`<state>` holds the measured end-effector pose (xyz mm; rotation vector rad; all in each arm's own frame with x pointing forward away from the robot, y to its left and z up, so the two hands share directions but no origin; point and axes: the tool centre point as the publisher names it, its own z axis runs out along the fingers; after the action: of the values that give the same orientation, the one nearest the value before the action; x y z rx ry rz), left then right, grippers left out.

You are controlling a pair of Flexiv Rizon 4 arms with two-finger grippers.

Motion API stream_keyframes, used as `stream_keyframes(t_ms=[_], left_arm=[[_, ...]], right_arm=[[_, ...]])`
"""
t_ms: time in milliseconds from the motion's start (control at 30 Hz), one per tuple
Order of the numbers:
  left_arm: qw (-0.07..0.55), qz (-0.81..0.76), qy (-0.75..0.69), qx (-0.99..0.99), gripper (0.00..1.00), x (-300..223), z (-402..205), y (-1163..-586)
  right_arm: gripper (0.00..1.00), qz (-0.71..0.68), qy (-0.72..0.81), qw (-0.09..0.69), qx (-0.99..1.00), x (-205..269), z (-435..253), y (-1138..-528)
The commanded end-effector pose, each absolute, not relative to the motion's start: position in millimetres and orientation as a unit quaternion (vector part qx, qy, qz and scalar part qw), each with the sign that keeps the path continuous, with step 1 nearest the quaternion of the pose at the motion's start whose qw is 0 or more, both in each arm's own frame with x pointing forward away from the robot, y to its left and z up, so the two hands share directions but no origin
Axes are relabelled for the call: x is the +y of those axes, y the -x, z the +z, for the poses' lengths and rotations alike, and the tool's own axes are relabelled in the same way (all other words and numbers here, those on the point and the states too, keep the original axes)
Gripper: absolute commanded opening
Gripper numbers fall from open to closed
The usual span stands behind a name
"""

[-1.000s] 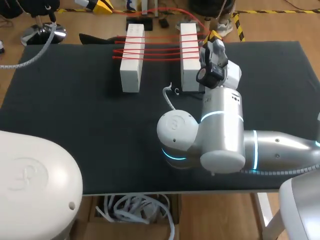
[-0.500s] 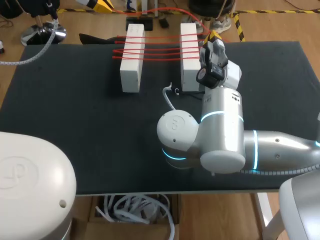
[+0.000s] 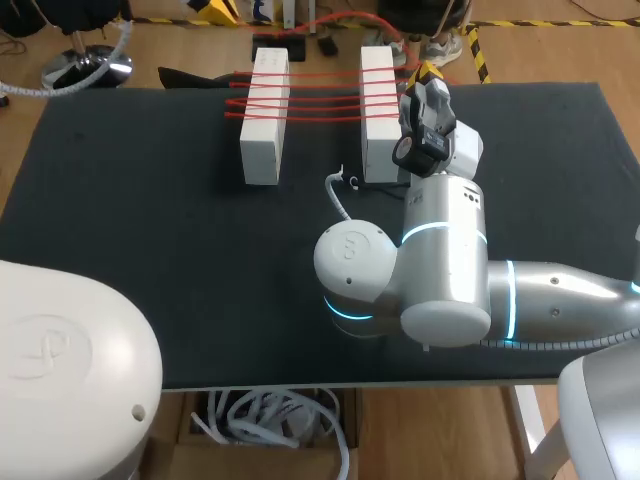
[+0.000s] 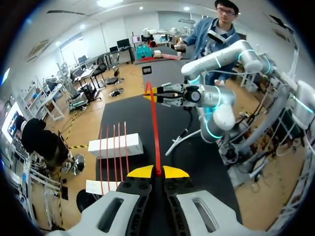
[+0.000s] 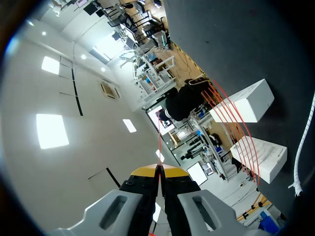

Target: Grab the tape and strap the tape.

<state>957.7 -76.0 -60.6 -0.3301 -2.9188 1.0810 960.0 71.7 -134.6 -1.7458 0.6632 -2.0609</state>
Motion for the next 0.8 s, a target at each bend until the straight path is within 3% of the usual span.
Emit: stream_keyframes(t_ms=[33,800], left_arm=[[0.011,0.298,0.097,-0.95,0.0,-86.9,-55.9,-964.7],[-0.019,0.286,0.094,-0.953,0.0,-103.5,-56.4,-951.6]], right_arm=[[0.0,-0.727,0.62,0.178,0.234,70.6,-132.4,-959.9],[0.0,-0.727,0.62,0.178,0.234,70.6,-132.4,-959.9]])
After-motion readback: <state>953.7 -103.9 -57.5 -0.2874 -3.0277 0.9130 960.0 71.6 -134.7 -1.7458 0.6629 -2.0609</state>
